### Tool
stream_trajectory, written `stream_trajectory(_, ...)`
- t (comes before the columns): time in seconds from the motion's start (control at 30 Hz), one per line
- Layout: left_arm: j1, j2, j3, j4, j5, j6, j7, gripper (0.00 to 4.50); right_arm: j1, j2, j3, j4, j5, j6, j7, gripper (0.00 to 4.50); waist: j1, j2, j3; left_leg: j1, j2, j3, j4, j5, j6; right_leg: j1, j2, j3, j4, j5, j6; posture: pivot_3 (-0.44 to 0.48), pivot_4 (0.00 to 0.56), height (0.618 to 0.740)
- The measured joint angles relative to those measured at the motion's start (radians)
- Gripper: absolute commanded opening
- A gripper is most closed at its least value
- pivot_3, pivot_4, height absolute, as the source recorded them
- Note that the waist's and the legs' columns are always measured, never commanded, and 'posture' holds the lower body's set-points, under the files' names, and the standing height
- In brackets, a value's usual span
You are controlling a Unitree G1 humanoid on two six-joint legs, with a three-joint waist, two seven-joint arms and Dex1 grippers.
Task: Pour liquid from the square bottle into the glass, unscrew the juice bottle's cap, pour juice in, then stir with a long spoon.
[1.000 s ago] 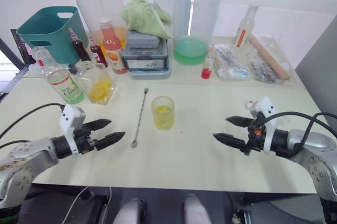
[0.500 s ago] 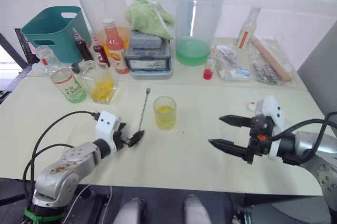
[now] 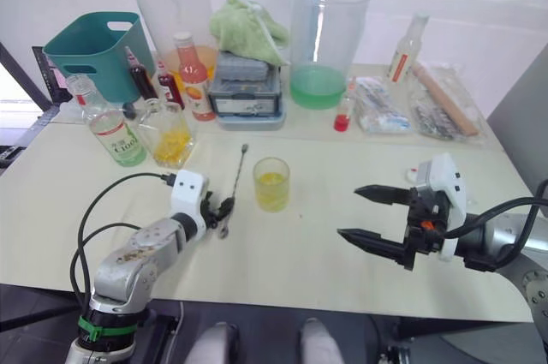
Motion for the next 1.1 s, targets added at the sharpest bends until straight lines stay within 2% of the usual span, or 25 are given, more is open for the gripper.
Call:
stream_trajectory(0.1,0.007,0.027,0.021,-0.003,0.001,0.002,-0.025,0.93,-0.015,0.001,0.028,0.003,-0.011,-0.018,-0.003,4.5,-0.001,0.0,0.0,0.0,0.0,0.0,0.0,0.0,0.0,0.0,0.0,0.0,0.0,0.0,0.0,0.0,0.15,0.719)
stream_trajectory(0.2,0.026,0.102,0.035,-0.016,-0.009,-0.003,-0.092,0.03,-0.029,0.009,0.072,0.016,-0.041,-0.038,-0.004,4.5,-0.005,0.0,0.0,0.0,0.0,0.0,-0.001,0.0,0.0,-0.001,0.0,0.0,0.0,0.0,0.0,0.0,0.15,0.719)
stream_trajectory(0.33,0.079,0.27,0.033,-0.009,-0.003,-0.098,-0.245,0.03,-0.052,0.024,0.114,0.035,-0.054,-0.051,-0.007,4.5,-0.007,0.0,0.0,0.0,0.001,0.0,-0.001,0.0,0.0,-0.003,0.0,0.0,0.0,0.0,-0.001,0.0,0.15,0.719)
stream_trajectory(0.4,0.088,0.309,0.063,0.027,-0.007,-0.137,-0.299,0.03,-0.065,0.032,0.121,0.039,-0.057,-0.056,-0.008,4.5,-0.006,0.0,0.0,0.0,0.001,0.0,-0.001,0.0,0.0,-0.002,0.0,0.0,0.0,-0.001,-0.001,0.0,0.15,0.719)
stream_trajectory(0.57,0.07,0.301,0.132,0.089,-0.038,-0.158,-0.347,0.03,-0.071,0.037,0.136,0.042,-0.058,-0.068,-0.009,4.5,0.002,0.0,0.0,-0.003,0.001,0.0,-0.001,0.0,0.0,-0.002,0.0,-0.001,-0.002,0.0,-0.001,0.0,0.15,0.719)
stream_trajectory(0.7,0.011,0.212,0.137,0.063,-0.075,-0.116,-0.311,0.03,-0.068,0.037,0.137,0.042,-0.078,-0.071,-0.012,4.5,0.006,-0.001,0.0,-0.003,0.001,0.0,-0.001,0.0,0.0,-0.002,-0.001,-0.002,-0.003,0.0,0.0,0.0,0.15,0.719)
stream_trajectory(0.73,-0.002,0.184,0.14,0.051,-0.081,-0.093,-0.287,0.56,-0.066,0.037,0.137,0.042,-0.078,-0.072,-0.014,4.5,0.004,-0.001,0.0,-0.003,0.001,0.0,-0.001,0.0,0.0,-0.002,0.0,-0.002,-0.002,0.0,0.0,0.0,0.15,0.719)
stream_trajectory(0.87,-0.022,0.09,0.134,-0.011,-0.094,0.005,-0.194,1.87,-0.065,0.037,0.138,0.043,-0.08,-0.072,-0.021,4.5,-0.002,-0.001,0.0,-0.003,0.001,-0.001,-0.001,0.0,0.0,-0.002,0.0,-0.002,-0.002,0.0,0.0,0.0,0.15,0.719)
stream_trajectory(1.03,-0.021,0.003,0.072,-0.083,-0.073,0.115,-0.079,3.52,-0.065,0.037,0.142,0.042,-0.08,-0.072,-0.025,4.5,-0.001,-0.001,0.0,-0.003,0.0,-0.002,-0.001,0.0,0.0,-0.001,0.0,-0.002,-0.002,0.0,0.0,0.0,0.15,0.719)
stream_trajectory(1.07,-0.021,-0.006,0.059,-0.086,-0.066,0.127,-0.062,3.83,-0.065,0.037,0.143,0.042,-0.08,-0.072,-0.025,4.5,-0.001,-0.001,0.0,-0.003,0.0,-0.002,-0.001,0.0,0.0,-0.001,0.0,-0.002,-0.002,0.0,0.0,0.0,0.15,0.719)
stream_trajectory(1.1,-0.019,-0.006,0.037,-0.09,-0.052,0.139,-0.046,3.83,-0.065,0.037,0.144,0.042,-0.08,-0.072,-0.026,4.5,-0.001,-0.001,0.0,-0.003,0.0,-0.002,-0.001,0.0,0.0,-0.001,0.0,-0.002,-0.002,0.0,0.0,0.0,0.15,0.719)
